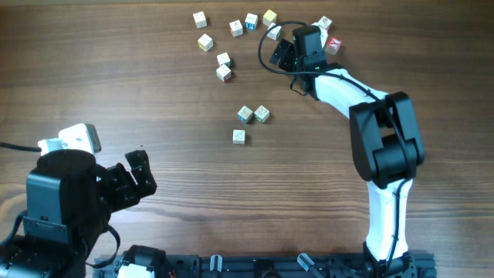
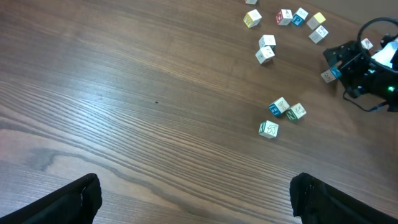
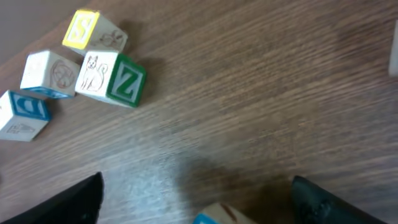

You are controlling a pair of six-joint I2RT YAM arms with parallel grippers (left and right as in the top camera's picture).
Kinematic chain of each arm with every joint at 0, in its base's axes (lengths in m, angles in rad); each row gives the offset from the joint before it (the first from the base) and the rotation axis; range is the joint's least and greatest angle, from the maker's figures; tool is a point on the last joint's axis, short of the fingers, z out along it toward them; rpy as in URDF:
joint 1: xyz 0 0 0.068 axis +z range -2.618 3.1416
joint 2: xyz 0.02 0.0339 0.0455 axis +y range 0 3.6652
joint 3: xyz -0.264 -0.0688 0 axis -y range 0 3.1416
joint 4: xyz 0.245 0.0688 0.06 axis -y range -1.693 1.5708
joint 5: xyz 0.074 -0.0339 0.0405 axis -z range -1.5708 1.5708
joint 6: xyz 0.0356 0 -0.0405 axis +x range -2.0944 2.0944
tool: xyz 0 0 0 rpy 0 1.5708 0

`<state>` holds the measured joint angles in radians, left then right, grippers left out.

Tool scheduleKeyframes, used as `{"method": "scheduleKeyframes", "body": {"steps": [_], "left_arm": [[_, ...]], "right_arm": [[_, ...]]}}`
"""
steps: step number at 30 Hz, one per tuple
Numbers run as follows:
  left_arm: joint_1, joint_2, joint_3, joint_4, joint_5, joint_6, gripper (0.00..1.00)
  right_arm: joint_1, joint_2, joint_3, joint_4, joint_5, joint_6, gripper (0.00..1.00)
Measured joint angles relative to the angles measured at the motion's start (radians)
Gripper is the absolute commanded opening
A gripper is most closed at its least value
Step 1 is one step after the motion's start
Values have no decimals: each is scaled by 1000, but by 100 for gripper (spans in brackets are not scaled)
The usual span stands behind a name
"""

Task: Form a circle

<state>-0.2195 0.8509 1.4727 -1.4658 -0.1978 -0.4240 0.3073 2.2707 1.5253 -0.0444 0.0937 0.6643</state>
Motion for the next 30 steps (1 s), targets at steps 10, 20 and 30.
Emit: {"method": "scheduleKeyframes", "body": {"steps": [10,20,30], "left_arm": [[0,0,0,0,0,0,100],[0,0,0,0,0,0,100],[0,0,0,1,0,0,100]], "right_arm": [[5,-7,29,-167,4,-28,48],[6,-89,19,-320,-8,-106,35],[6,-461,16,-691,-19,-199,33]]}}
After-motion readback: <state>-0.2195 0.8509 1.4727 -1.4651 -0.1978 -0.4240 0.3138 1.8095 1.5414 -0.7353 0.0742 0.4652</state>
